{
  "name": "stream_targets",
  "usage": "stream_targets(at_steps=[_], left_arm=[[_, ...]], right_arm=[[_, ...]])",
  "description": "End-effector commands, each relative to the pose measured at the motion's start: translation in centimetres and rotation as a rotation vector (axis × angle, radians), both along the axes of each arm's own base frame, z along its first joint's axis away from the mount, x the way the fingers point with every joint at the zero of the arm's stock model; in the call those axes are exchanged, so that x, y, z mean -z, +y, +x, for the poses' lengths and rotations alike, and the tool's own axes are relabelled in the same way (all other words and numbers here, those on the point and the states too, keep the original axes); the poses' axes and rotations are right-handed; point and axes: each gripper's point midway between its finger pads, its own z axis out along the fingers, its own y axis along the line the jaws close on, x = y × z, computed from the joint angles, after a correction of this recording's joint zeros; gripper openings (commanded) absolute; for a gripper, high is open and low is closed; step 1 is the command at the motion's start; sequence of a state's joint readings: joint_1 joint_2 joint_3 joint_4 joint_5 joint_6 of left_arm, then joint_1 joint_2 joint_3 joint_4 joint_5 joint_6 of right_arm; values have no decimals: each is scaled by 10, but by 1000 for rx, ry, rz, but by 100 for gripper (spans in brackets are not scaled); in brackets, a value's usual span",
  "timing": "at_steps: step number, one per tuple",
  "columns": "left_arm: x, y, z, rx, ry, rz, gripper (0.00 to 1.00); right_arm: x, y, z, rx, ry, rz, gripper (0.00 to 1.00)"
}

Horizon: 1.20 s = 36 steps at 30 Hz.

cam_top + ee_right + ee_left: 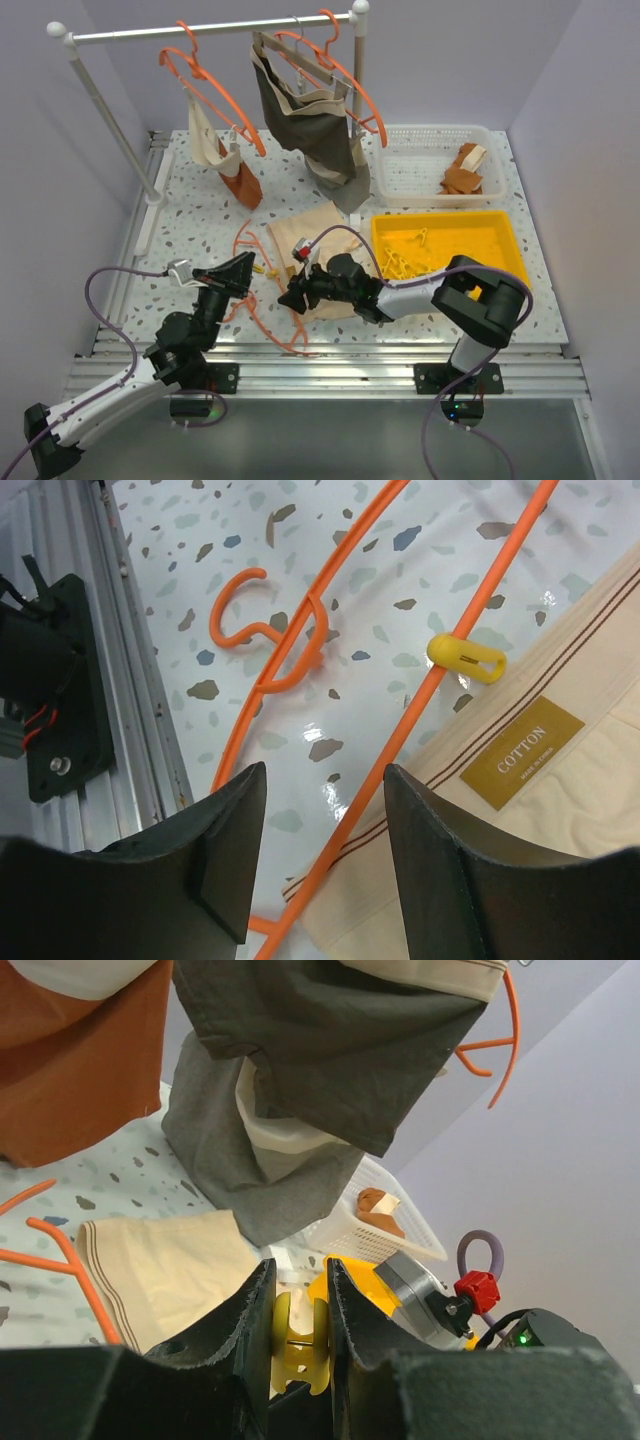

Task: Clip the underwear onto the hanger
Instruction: Adjust the hanger at the center of the board.

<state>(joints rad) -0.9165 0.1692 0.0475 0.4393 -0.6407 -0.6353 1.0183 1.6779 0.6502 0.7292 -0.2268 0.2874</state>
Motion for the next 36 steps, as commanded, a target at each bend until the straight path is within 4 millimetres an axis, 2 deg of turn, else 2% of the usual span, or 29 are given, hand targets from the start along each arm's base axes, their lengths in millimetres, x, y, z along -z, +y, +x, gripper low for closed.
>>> stream_targets(at_steps=[1, 4, 13, 22, 26, 27, 30, 33, 36], left_arm=[[92, 4, 5, -43, 136, 156, 0], [93, 2, 5, -32, 135, 158, 0], [91, -2, 3, -5, 128, 151, 0], [86, -5, 1, 14, 119, 146, 0], [87, -4, 1, 11, 123, 149, 0], [87, -4, 1, 11, 123, 148, 0], [89, -3, 1, 4, 125, 150, 0], [91, -2, 2, -2, 128, 151, 0], [92, -2, 2, -3, 125, 152, 0]], right_arm=[[-19, 17, 16, 14, -38, 84, 54], [-9, 20, 20, 15, -32, 71, 53], [2, 26, 26, 3, -33, 51, 51], [24, 31, 31, 5, -9, 16, 44], [27, 34, 33, 2, 0, 14, 27], [25, 36, 34, 1, -3, 21, 20], [22, 40, 35, 2, 15, 40, 7], [17, 43, 38, 29, 36, 63, 1], [10, 46, 42, 54, 54, 90, 0]])
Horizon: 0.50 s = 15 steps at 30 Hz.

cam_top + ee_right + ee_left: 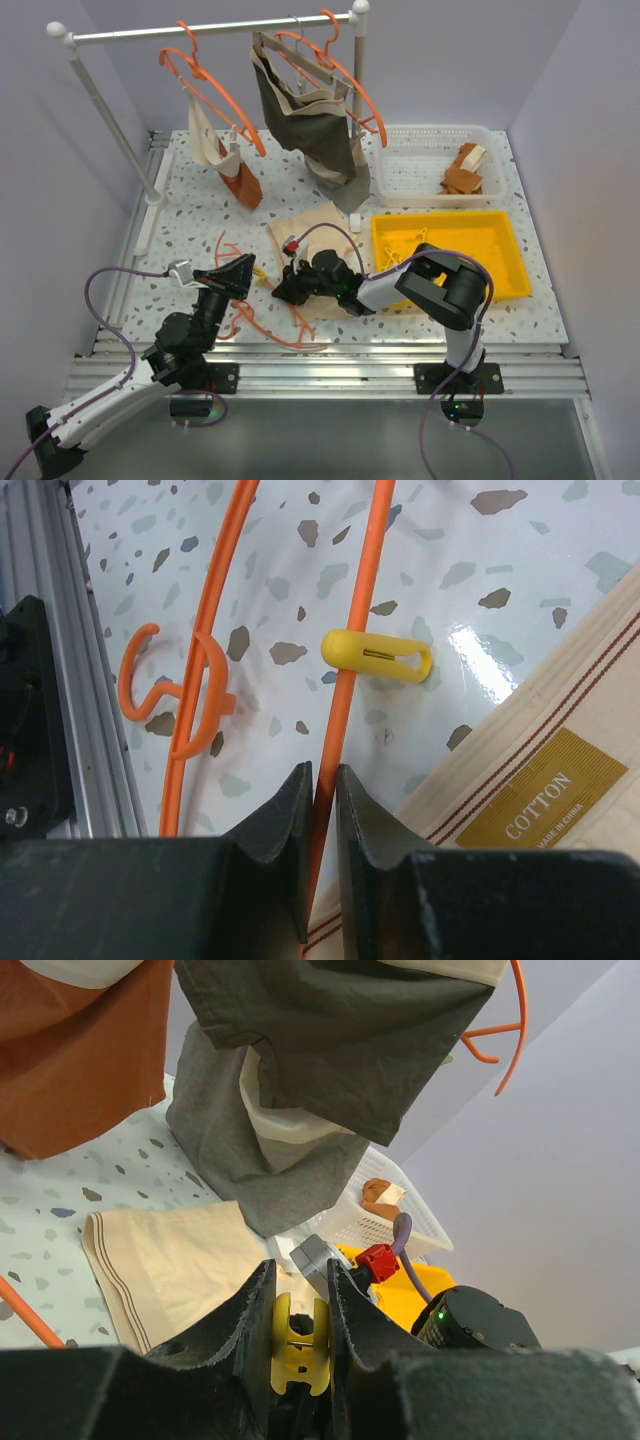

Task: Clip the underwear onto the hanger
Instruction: Adjust the hanger at the center of the board.

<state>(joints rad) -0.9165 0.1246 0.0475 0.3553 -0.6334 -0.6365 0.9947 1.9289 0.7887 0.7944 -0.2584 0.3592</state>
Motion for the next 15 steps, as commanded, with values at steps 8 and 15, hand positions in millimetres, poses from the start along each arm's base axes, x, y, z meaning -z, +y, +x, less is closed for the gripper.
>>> stream_targets(at_steps=[8, 15], left_arm=[[83, -2, 4, -13, 106, 123, 0], [81, -3, 3, -5, 101, 115, 0]], right_arm=[[-42, 11, 39, 239, 67, 161, 0], [-36, -4, 55, 420, 138, 173, 0]])
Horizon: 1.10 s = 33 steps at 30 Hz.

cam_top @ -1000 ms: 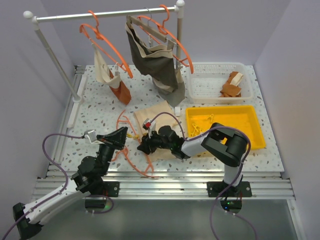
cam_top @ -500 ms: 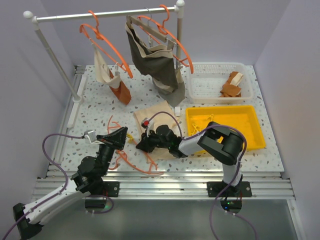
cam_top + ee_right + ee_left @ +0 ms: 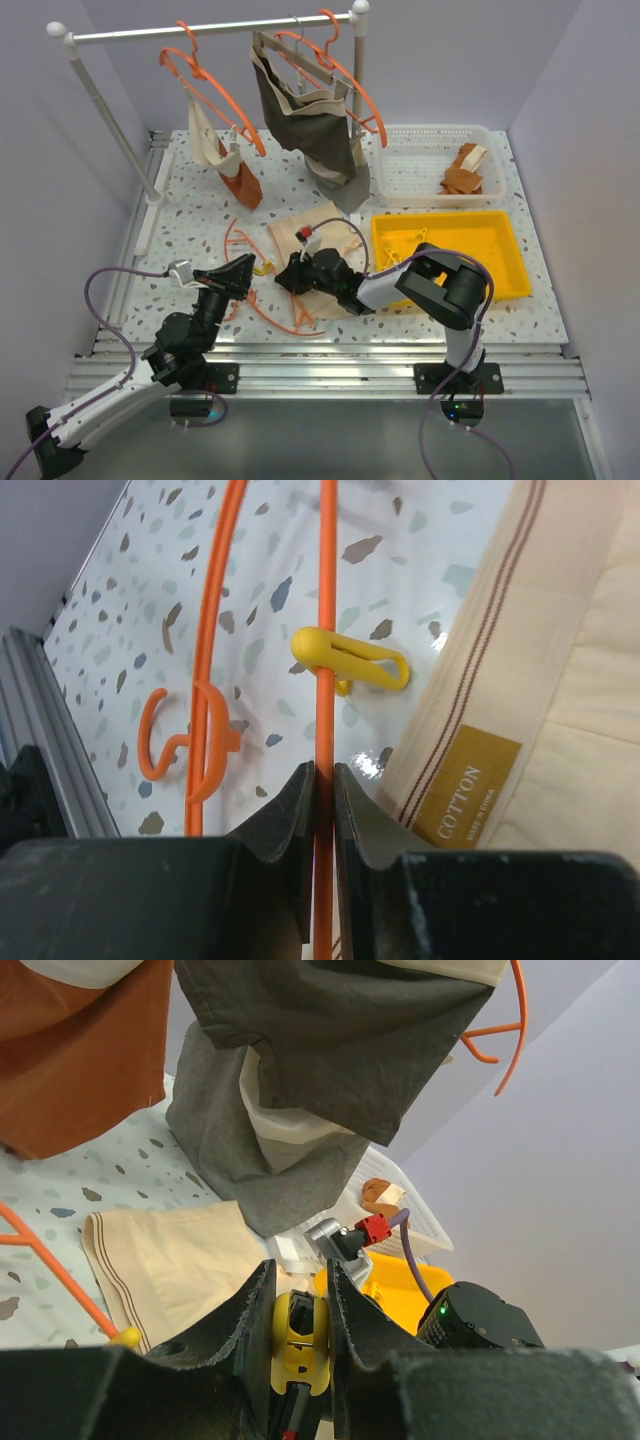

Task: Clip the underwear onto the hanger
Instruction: Adjust the hanger at the center of the board.

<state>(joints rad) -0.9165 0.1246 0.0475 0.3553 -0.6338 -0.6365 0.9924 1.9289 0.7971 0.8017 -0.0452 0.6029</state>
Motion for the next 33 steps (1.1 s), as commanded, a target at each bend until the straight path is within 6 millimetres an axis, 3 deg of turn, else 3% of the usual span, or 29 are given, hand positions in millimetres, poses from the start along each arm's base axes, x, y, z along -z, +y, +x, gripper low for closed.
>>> stream_targets(at_steps=[1, 11, 14, 29, 33], left_arm=[[80, -3, 3, -4, 101, 113, 0], [80, -4, 2, 5, 95, 103, 0], [79, -5, 2, 10, 92, 100, 0], [78, -6, 0, 23, 93, 77, 0], [75, -4, -2, 24, 89, 61, 0]], right_arm=[[-32, -3, 28, 178, 0, 108, 0], [-33, -49, 27, 368, 15, 112, 0], [-33, -53, 27, 399, 18, 111, 0], [-50, -11, 48, 502, 26, 186, 0], [-47, 1, 52, 520, 33, 186, 0]])
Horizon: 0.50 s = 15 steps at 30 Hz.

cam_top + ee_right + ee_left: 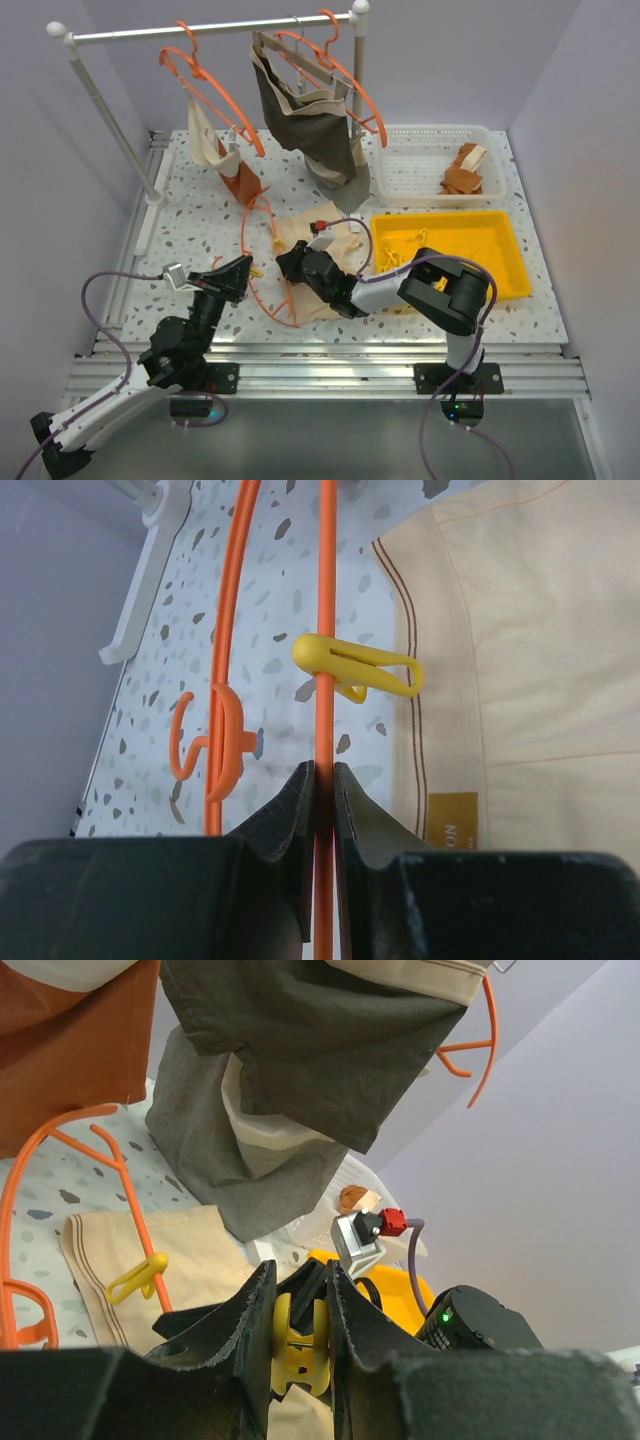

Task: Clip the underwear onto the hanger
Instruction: Adjust the hanger at the center of the board.

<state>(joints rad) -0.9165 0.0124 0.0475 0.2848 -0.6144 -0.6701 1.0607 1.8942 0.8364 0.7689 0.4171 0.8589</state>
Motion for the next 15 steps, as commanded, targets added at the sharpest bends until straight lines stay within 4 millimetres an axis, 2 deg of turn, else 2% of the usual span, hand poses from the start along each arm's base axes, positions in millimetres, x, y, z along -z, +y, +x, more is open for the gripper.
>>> stream_targets(at_steps=[1, 5, 10, 15], left_arm=[[84, -8, 6, -2, 109, 123, 0], [79, -5, 5, -8, 104, 104, 0], [79, -4, 4, -7, 116, 112, 0], [78, -4, 4, -5, 112, 108, 0]], right_arm=[[-14, 15, 11, 72, -2, 67, 0], [-7, 32, 10, 74, 8, 66, 0], [-7, 41, 10, 95, -3, 58, 0], [2, 45, 6, 58, 0, 11, 0]])
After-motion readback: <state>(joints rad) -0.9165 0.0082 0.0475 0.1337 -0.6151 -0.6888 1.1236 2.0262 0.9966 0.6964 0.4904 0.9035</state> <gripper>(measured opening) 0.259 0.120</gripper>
